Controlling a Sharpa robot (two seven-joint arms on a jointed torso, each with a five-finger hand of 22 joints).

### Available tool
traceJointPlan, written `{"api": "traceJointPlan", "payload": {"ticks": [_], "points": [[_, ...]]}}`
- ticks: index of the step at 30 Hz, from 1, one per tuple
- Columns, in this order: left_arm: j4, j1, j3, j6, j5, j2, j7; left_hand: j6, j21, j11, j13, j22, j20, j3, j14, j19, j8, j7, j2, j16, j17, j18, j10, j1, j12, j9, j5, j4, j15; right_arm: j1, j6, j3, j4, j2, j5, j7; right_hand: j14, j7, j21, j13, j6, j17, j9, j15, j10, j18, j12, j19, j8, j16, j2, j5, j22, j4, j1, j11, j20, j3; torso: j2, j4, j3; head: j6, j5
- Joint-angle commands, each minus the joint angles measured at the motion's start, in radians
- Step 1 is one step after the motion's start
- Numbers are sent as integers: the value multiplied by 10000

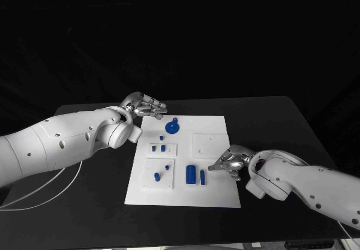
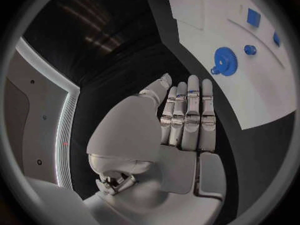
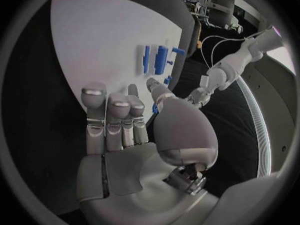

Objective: Assemble the parts on the task board

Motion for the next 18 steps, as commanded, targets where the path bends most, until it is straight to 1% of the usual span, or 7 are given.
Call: {"api": "traceJointPlan", "payload": {"ticks": [1,8,11,14,15,16,18], "points": [[-125,7,8,-50,835,74,543,88,27,-79,-1,-20,8,-3,-16,55,-15,-47,52,-38,-2,-148,107,18,12,0,69,59,74,169,-169,125,-509,15,1707,2841,-63,-21,-565,-138,-83,-188,24,16,-145,55,-173,490,12,-280,373,340,484,-358,43,13,-26,-733,-86,-34,-40,220,-2],[-704,6,7,-72,2458,283,1260,153,11,-87,-5,-109,71,-93,-191,-11,-30,-74,151,-246,-149,-124,121,34,6,-6,102,29,149,987,-464,260,-2307,419,3397,4967,-560,90,-4409,-2219,-254,-1341,6,102,-1140,115,-2556,-8,13,-2068,993,653,-1138,-971,306,104,114,-1620,-322,-75,-134,520,66],[-1020,7,9,-11,3124,358,1596,72,-21,-71,-10,-223,161,-197,-468,-102,-39,-123,163,-269,-270,-109,-71,-62,6,-12,101,94,182,1357,-543,281,-3379,806,4078,5641,-1036,225,-5661,-3640,-569,-2118,-29,313,-1494,60,-3783,-461,61,-3582,1185,646,-2431,-1210,367,255,302,-1777,-437,-83,-137,675,110],[-1260,9,11,145,3543,413,1780,-243,-74,-20,-15,-514,391,-465,-1064,-501,-52,-181,63,-282,-449,-151,-608,-261,13,-35,102,242,272,1543,-460,300,-4196,1164,4519,6037,-2094,519,-6347,-6107,-1118,-3514,-78,904,-2020,18,-6228,-2030,27,-5794,1369,605,-4232,-1298,328,708,857,-1688,-508,-102,-125,785,150],[-1321,9,11,192,3625,433,1815,-305,-75,-6,-15,-599,448,-534,-1216,-617,-51,-180,54,-277,-505,-156,-706,-281,16,-38,87,265,305,1572,-419,305,-4373,1248,4641,6121,-1596,437,-6062,-7827,-1064,-4379,4,1017,-1190,216,-7413,-2534,107,-6727,1296,553,-5490,-1440,358,922,1139,-1647,-521,-106,-125,807,160],[-1429,10,12,265,3748,477,1876,-418,-68,1,-14,-812,578,-721,-1541,-873,-46,-207,44,-268,-630,-147,-901,-316,21,-39,54,314,358,1611,-355,314,-4648,1382,4860,6256,-1978,649,-6245,-8700,-1293,-4930,-56,1272,-1375,202,-8163,-2857,-10,-7499,1343,577,-6187,-1420,266,1014,1342,-1626,-552,-113,-127,849,179],[-1652,9,13,407,3958,581,1992,-631,-54,13,-19,-1547,940,-1441,-2195,-1237,-41,-263,200,-271,-709,84,-1199,-235,14,-38,20,371,480,1665,-212,338,-5131,1630,5250,6500,-2748,817,-6329,-10442,-1809,-6402,-89,1884,-2021,195,-9251,-4318,-6,-9164,1343,483,-8171,-1464,309,1540,2021,-1702,-594,-113,-130,954,177]]}}
